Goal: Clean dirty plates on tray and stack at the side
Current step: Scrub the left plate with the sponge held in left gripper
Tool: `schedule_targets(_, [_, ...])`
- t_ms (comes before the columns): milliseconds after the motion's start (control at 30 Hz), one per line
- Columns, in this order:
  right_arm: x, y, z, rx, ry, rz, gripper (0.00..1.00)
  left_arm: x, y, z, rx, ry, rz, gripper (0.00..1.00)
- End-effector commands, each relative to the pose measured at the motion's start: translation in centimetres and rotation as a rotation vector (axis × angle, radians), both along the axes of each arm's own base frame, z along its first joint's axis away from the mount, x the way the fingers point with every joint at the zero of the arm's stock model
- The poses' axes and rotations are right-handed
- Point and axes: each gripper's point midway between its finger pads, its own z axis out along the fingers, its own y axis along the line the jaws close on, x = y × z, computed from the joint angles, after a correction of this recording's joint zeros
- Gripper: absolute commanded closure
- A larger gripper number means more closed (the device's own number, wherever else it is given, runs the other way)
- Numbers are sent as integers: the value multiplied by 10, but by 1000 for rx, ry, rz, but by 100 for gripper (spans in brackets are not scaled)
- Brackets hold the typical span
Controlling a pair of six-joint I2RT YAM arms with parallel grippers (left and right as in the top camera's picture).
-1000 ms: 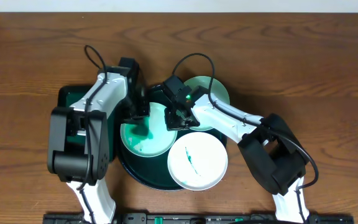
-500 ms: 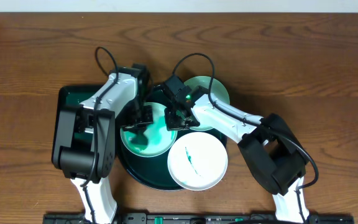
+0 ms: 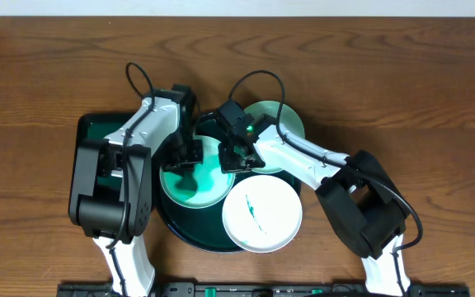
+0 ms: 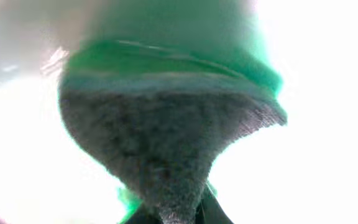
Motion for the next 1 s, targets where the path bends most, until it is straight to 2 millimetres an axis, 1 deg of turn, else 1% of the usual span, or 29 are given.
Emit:
schedule_targets(0, [3,-5,-10,-23,4,-2,99,8,-57,-14,-277,-36,-80,93])
schedule_targets(100, [3,-5,-10,-23,4,-2,99,27,-61,-16,-284,-111,-60,93])
schedule_targets(167, [3,-5,-10,-23,4,-2,99,39,-57,-19,-252,-155,-43,93])
schedule_targets(233, [3,-5,-10,-23,4,-2,99,49,-37,-26,-117,-194,4,93])
schedule_targets(300, [3,-5,-10,-23,4,-2,99,52,-9,-30,63,-210,81,93])
schedule_targets(367, [2,-5,-10,-23,4,-2,99,47,23,-29,259,-207,175,93])
schedule_targets(433, [2,-5,-10,-24,4,-2,99,36,54,-22,447,-202,248,93])
schedule_targets(467, [3,-5,-10,-24,4,-2,99,32,64,-18,510,-199,264,93])
schedule_targets(500, [3,-5,-10,-23,4,-2,99,29,69,-16,540,-193,264,93])
schedule_targets(533, [3,-5,-10,-23,4,-2,99,26,69,-16,544,-180,259,93])
schedule_targets(600, [3,-5,-10,-23,4,-2,99,21,65,-17,517,-150,251,93])
schedule_targets(667, [3,-5,-10,-23,4,-2,99,14,48,-21,418,-101,203,93])
schedule_targets(767, [3,-5,-10,-23,4,-2,99,5,6,-25,154,-24,88,93])
schedule_targets(867, [2,-5,-10,-23,6,-2,99,-3,-39,-18,-148,15,-41,93])
schedule_targets(900, [0,-4,-10,-16,15,2,99,-4,-47,-15,-209,16,-70,93])
schedule_targets(967, [-3,0,-9,5,27,26,99,1,-50,-11,-231,-7,-80,93])
